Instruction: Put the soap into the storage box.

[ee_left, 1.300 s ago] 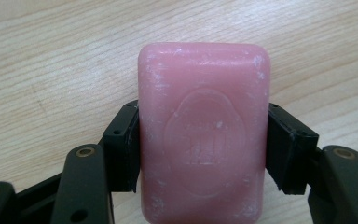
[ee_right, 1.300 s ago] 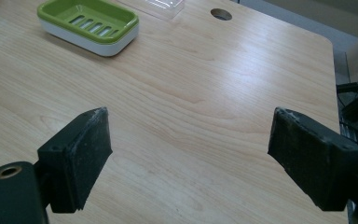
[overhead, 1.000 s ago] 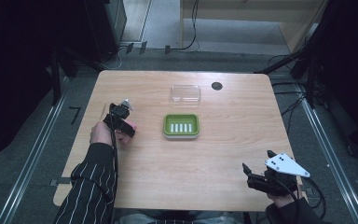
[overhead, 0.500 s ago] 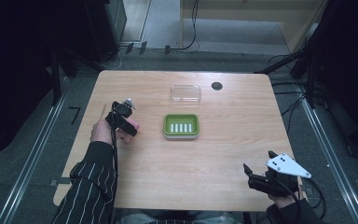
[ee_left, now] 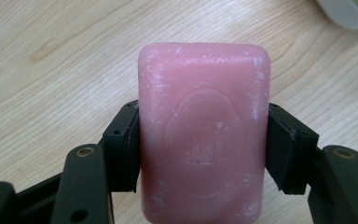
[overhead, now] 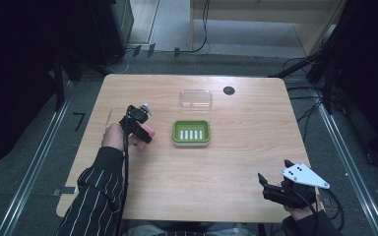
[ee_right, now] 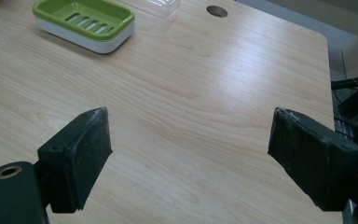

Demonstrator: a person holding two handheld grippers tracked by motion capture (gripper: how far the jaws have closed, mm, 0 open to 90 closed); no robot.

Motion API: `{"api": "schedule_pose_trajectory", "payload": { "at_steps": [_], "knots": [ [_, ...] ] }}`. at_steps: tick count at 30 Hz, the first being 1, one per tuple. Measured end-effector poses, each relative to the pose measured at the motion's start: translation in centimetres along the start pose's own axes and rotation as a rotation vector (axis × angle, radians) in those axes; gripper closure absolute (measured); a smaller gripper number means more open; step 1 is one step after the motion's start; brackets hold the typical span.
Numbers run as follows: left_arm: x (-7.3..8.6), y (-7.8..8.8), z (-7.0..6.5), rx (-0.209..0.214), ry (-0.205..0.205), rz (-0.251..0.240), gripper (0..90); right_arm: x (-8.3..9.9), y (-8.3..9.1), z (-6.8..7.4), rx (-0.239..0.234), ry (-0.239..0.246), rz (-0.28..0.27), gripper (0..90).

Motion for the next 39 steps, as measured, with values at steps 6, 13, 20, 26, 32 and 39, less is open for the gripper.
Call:
{"api": "schedule_pose_trajectory", "payload": {
  "at_steps": [6, 13, 20, 26, 32, 39],
  "knots": [
    [-0.6, 0.1, -0.6, 0.008, -0.036, 0.001, 38.7, 0.0, 0.0, 0.0, 0.0, -0.001, 0.0, 13.5],
    [-1.4, -0.1, -1.4, 0.006, -0.082, 0.008, 38.7, 0.0, -0.1, 0.1, -0.005, -0.003, 0.009, 13.5],
    [-2.4, 0.3, -2.1, 0.014, -0.119, -0.012, 38.7, 0.0, -0.1, 0.1, -0.005, -0.003, 0.01, 13.5],
    [-3.3, 0.8, -2.9, 0.022, -0.159, -0.026, 38.7, 0.2, 0.1, 0.0, 0.003, -0.006, 0.01, 13.5],
    [-4.0, 0.8, -3.8, 0.037, -0.184, -0.039, 38.7, 0.6, 0.6, -0.3, 0.013, -0.017, 0.015, 13.5],
    [-4.9, 1.1, -4.4, 0.035, -0.232, -0.044, 38.7, 0.9, 0.9, -0.5, 0.024, -0.021, 0.02, 13.5]
  ]
}}
Point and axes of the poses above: each handheld gripper's, and its own axes: y roughly backward along the jaws, x roughly out of its underside, z roughly to its left, the point moved 7 cm from there along -y, roughly forward along the jaws, and after that the axes turned 6 degrees about y, right-handed, at the moved point
